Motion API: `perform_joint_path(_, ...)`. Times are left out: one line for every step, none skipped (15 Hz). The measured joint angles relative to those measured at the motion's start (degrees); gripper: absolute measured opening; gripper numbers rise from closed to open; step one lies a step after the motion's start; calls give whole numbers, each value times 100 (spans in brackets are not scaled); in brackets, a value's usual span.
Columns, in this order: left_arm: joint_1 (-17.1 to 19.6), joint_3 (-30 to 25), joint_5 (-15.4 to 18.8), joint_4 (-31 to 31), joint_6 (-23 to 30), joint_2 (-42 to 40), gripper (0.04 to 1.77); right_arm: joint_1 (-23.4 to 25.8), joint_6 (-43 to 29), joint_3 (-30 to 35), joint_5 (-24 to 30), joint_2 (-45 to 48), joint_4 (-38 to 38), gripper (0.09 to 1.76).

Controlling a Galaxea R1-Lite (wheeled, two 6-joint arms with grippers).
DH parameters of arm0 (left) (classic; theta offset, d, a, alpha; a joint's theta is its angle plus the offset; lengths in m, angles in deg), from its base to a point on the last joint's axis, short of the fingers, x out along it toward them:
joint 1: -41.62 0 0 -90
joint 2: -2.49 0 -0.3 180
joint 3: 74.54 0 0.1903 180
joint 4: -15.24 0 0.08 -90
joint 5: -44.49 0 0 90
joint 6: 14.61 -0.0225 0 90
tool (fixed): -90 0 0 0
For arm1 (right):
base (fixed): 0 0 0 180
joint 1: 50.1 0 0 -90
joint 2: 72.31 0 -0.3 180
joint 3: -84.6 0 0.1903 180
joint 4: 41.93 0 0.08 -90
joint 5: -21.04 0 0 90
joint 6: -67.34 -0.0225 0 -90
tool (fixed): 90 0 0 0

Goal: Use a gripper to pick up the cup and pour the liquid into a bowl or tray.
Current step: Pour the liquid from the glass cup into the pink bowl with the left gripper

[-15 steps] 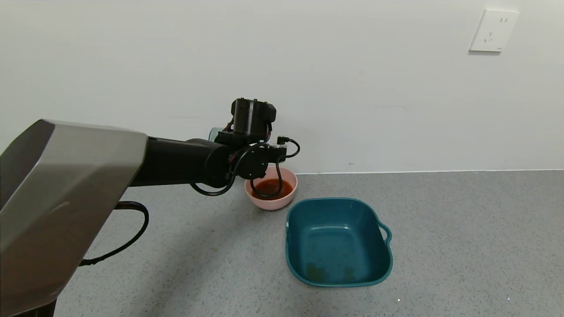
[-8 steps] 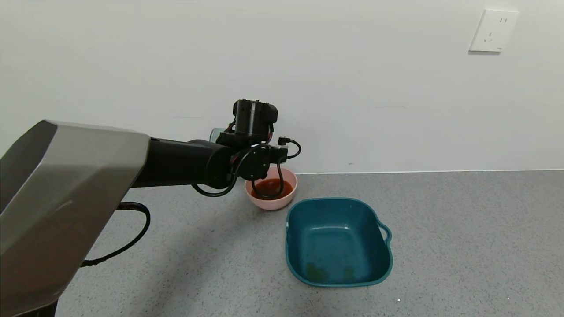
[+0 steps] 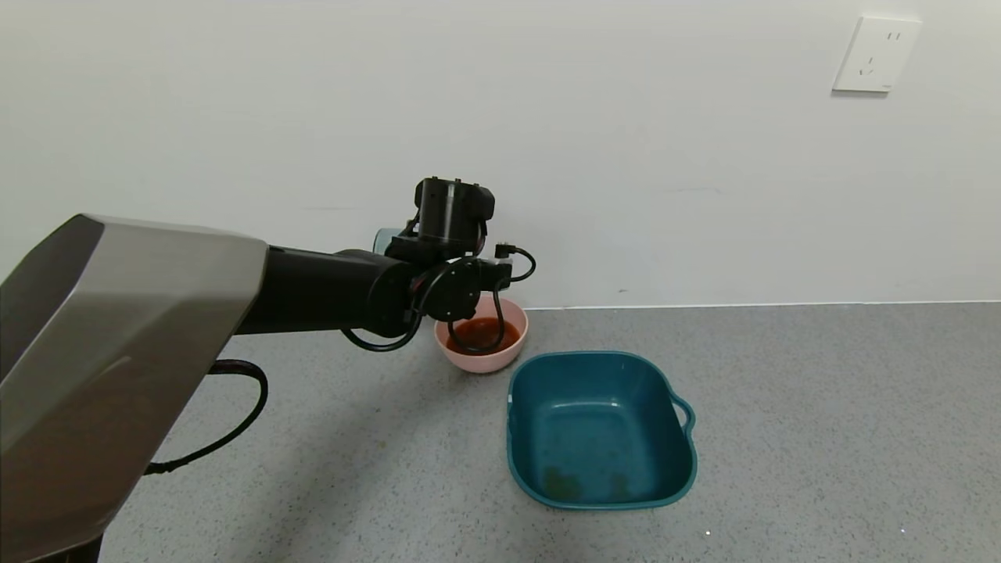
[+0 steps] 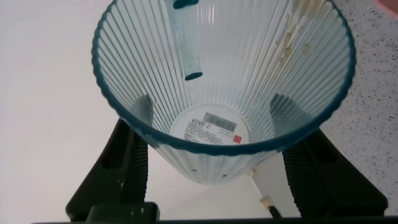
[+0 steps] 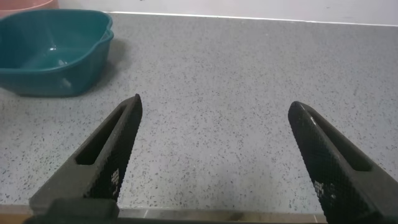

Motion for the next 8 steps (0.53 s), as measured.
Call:
perform_joint_path(-11,-11,-5,-7,15,-5,125,0,0,0,0,0,0,171)
perform_joint_path(-15,-11,-5,-11,63,-9,125,0,0,0,0,0,2,171)
perform_joint_path(-20,-13,2,-9,163,-16,125,0,0,0,0,0,0,171)
perform_joint_path(-26,-13,11,-2,238,-22,125,0,0,0,0,0,0,171)
perform_joint_path(-41,-13,20,0,310,-33,125,0,0,0,0,0,0,171)
perform_joint_path(-56,-13,59,0,428,-46,125,0,0,0,0,0,2,171)
perform_joint_path(-63,-17,91,15,583,-57,125,0,0,0,0,0,0,171)
perform_joint_path(-80,-28,113,56,800,-68,125,0,0,0,0,0,0,171)
